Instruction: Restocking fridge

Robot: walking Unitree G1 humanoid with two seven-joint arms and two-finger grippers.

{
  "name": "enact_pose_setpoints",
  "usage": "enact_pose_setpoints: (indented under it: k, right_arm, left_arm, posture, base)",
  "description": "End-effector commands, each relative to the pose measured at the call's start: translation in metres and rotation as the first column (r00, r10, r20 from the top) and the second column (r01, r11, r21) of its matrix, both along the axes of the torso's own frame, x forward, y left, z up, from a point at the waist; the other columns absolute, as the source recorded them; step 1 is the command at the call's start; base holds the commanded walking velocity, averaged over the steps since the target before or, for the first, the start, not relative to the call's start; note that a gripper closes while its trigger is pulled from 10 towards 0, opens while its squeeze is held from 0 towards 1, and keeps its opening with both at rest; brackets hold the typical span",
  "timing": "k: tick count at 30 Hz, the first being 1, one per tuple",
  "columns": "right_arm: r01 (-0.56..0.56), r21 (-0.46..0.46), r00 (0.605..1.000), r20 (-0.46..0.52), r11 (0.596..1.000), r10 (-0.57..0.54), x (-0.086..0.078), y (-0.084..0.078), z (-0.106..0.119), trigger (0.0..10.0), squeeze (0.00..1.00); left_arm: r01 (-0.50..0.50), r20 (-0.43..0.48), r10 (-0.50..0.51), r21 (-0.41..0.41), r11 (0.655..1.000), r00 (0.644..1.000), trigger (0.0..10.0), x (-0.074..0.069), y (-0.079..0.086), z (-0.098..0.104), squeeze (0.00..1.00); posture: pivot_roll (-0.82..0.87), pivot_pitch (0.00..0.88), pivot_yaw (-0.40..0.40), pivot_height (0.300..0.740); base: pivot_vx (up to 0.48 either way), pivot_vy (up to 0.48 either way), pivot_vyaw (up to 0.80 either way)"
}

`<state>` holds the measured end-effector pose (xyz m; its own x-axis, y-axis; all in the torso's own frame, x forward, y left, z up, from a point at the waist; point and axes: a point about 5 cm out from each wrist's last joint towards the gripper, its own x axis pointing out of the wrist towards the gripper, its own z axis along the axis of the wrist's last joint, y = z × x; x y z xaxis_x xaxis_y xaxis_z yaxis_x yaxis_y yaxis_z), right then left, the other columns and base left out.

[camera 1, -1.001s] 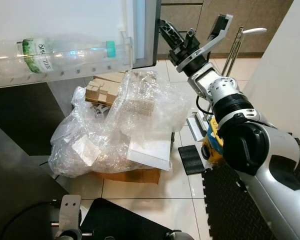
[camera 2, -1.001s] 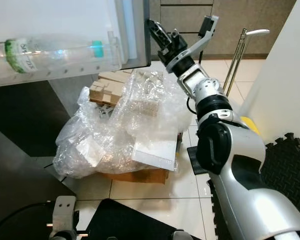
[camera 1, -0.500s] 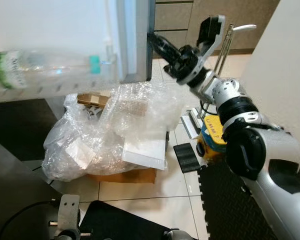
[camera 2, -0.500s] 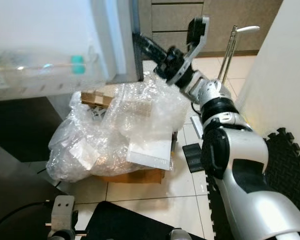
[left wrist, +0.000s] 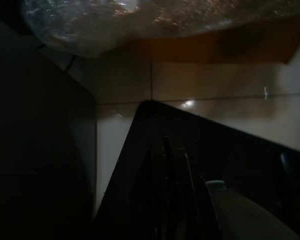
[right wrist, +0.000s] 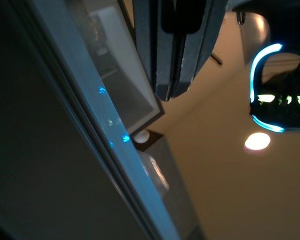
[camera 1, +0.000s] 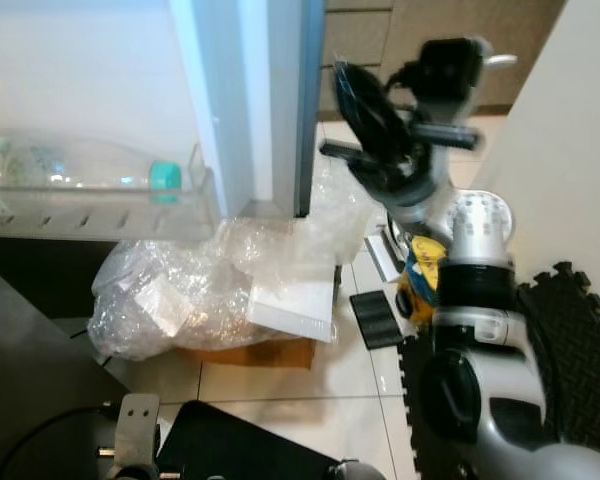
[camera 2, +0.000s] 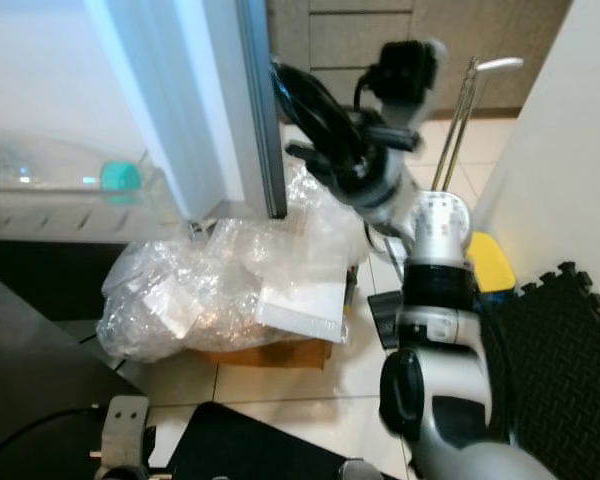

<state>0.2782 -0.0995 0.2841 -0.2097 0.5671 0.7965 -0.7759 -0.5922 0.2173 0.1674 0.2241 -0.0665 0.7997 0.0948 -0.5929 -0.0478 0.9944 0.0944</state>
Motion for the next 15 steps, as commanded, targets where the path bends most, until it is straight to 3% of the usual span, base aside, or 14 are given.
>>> enact_pose_setpoints:
  k: [1,4,6,9,11,13,15]
  right_arm:
    - [0.015,0.011,1.0,0.02,1.0,-0.016,-0.023,-0.005,-0.003,10.0,0.0]
    - [0.073,0.038,0.997,-0.005,0.997,-0.073,-0.043,-0.007,-0.007,10.0,0.0]
    - [0.082,0.042,0.997,-0.011,0.996,-0.082,-0.047,-0.007,-0.006,10.0,0.0]
    - [0.142,0.119,0.99,-0.028,0.983,-0.139,-0.05,-0.013,0.005,10.0,0.0]
    - [0.223,0.104,0.975,-0.045,0.969,-0.22,-0.05,-0.024,0.005,10.0,0.0]
    - [0.333,0.011,0.94,-0.085,0.943,-0.331,-0.039,-0.043,-0.014,10.0,0.0]
    - [0.372,-0.01,0.921,-0.115,0.928,-0.371,-0.036,-0.051,-0.021,10.0,0.0]
  left_arm:
    - [0.006,-0.03,-0.006,-0.009,1.0,1.0,10.0,-0.009,0.0,-0.005,0.0]
    - [0.027,-0.035,-0.028,-0.013,1.0,0.999,10.0,-0.01,-0.002,-0.005,0.0]
    - [0.03,-0.035,-0.031,-0.013,0.999,0.999,10.0,-0.011,-0.002,-0.005,0.0]
    - [0.041,-0.028,-0.042,-0.014,0.999,0.999,10.0,-0.008,-0.004,-0.004,0.0]
    - [0.051,-0.022,-0.051,-0.016,0.999,0.998,10.0,-0.005,-0.005,-0.003,0.0]
    - [0.051,-0.015,-0.052,-0.016,0.999,0.999,10.0,-0.003,-0.006,-0.002,0.0]
    - [0.049,-0.01,-0.049,-0.016,0.999,0.999,10.0,-0.002,-0.006,-0.002,0.0]
  posture:
    - [-0.12,0.155,0.026,0.74]
    - [-0.12,0.154,0.036,0.74]
    - [-0.13,0.153,0.038,0.74]
    - [-0.13,0.15,0.043,0.74]
    - [-0.14,0.145,0.046,0.74]
    - [-0.14,0.136,0.044,0.74]
    - [-0.14,0.136,0.044,0.74]
  base:
    - [0.0,0.0,0.0]
    - [0.0,0.0,0.0]
    - [0.0,0.0,0.0]
    - [0.0,0.0,0.0]
    - [0.0,0.0,0.0]
    - [0.0,0.0,0.0]
    - [0.0,0.0,0.0]
